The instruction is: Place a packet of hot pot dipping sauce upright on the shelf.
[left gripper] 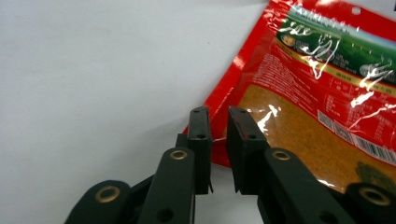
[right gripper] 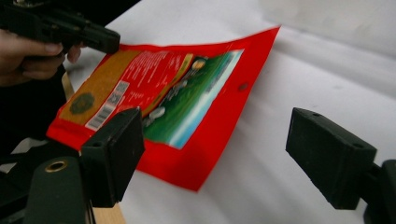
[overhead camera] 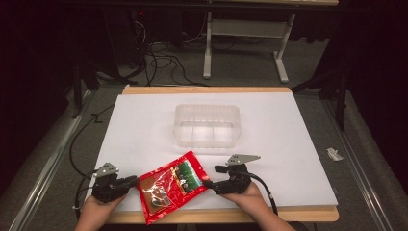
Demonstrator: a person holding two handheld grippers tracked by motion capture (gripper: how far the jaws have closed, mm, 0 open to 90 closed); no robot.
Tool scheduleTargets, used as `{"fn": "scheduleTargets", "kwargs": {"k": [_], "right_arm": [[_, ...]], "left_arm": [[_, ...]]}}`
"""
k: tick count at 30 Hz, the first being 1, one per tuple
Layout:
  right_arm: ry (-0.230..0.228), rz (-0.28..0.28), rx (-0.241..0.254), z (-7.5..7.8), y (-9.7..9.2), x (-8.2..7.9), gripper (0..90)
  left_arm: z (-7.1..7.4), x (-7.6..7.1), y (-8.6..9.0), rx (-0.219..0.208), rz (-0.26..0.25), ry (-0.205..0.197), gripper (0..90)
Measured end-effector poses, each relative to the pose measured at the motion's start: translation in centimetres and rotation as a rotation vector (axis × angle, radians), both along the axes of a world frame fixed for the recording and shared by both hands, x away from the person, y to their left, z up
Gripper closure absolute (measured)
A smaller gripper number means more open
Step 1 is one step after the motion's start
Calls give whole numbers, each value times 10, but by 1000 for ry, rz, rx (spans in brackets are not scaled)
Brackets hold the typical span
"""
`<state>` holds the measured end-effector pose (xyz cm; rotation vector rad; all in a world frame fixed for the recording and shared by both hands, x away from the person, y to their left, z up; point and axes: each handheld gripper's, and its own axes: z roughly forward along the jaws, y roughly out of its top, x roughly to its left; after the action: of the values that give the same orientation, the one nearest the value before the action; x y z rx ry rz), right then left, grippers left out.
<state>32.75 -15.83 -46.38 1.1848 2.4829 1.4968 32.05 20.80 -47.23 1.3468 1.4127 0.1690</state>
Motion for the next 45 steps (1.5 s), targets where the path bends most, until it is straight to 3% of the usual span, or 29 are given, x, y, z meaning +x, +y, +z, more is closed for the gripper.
{"fn": "scheduleTargets", "kwargs": {"k": [7,11,13,14,16,18,19,23,24,26,29,31,35,40,45], "right_arm": [[70,79,-4,-10,13,-2,268],[81,123,15,-11,14,-3,464],[68,138,26,-10,13,-4,625],[63,146,28,-9,12,-4,704],[52,158,27,-8,11,-5,827],[33,160,9,-7,11,-6,885],[30,156,2,-7,11,-6,899],[19,126,-10,-6,7,-3,900],[16,109,-11,-5,4,-2,900],[9,85,-14,-4,0,1,900],[7,48,-11,-2,-8,4,900],[0,20,-6,-2,-14,8,900],[-5,-43,2,-1,-26,14,900],[-26,-101,16,0,-35,23,900],[-7,-153,66,-2,-43,29,874]], "left_arm": [[-1,-3,-1,-17,-33,31,831],[-1,-4,-1,-11,-48,33,837],[0,-4,-2,-6,-55,26,834],[1,-4,-2,5,-53,10,821],[5,-2,-1,19,-3,-37,765],[8,0,3,19,44,-81,759],[8,1,3,26,57,-90,757],[2,1,0,37,26,-54,764],[-5,-1,-8,68,-17,-31,769],[-6,-2,-12,69,-42,-22,777],[-5,-4,-16,58,-69,-15,777],[-5,-9,-24,47,-137,-7,781],[-4,-17,-34,45,-222,1,781],[-6,-21,-48,29,-273,11,801],[-8,-22,-57,22,-311,25,806]]}}
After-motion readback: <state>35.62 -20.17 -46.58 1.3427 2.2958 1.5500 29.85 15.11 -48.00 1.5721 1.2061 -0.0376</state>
